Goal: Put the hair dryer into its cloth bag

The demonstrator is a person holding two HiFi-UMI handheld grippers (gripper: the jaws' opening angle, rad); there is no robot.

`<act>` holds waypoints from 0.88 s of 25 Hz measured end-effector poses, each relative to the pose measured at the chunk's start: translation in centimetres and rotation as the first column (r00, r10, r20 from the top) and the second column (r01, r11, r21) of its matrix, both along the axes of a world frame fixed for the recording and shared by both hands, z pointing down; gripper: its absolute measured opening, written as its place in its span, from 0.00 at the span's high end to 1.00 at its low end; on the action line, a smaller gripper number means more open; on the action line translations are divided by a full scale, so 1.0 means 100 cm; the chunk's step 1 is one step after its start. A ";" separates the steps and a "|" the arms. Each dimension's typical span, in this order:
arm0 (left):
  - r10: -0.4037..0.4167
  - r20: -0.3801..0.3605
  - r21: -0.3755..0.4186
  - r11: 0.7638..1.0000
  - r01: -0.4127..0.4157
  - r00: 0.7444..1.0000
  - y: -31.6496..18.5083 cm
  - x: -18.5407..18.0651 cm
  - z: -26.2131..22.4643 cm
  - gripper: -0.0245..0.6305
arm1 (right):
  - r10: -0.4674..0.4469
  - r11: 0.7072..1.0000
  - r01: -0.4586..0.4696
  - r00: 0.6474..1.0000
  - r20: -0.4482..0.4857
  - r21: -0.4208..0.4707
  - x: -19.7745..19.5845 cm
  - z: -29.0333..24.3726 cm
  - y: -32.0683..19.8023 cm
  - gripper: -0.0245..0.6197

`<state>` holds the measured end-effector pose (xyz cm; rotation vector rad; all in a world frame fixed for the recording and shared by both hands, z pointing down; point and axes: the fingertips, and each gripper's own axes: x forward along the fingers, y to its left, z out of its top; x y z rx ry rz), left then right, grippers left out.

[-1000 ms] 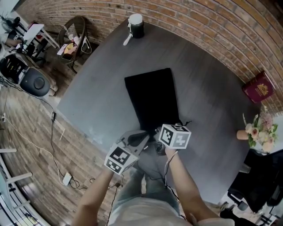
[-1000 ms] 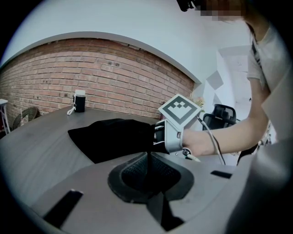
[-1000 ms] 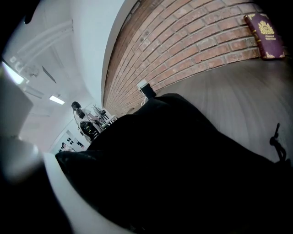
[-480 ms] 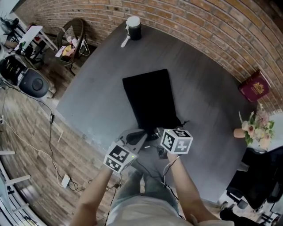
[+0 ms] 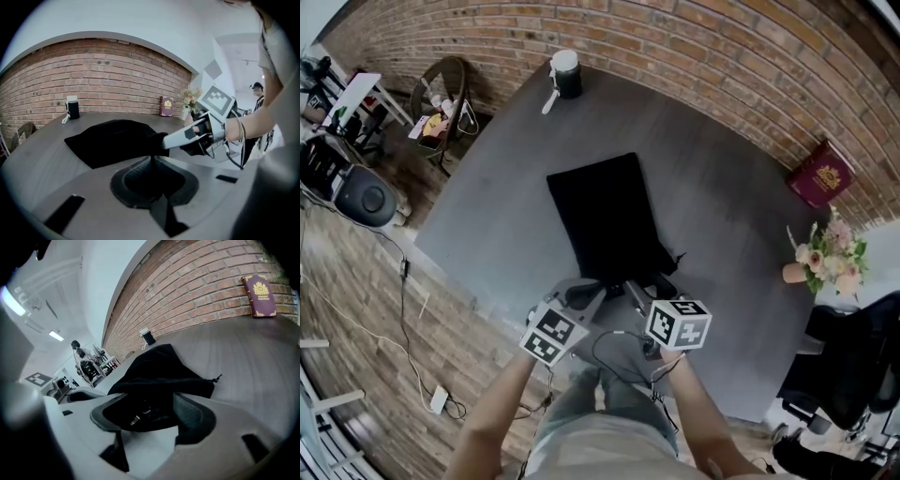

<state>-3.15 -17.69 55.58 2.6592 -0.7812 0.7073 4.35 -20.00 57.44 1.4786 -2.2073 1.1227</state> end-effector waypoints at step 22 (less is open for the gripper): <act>0.085 0.088 -0.048 0.996 -0.081 0.992 0.018 0.002 0.048 0.93 | 0.083 0.996 -0.087 0.991 -0.108 -0.037 0.038 0.007 0.065 0.51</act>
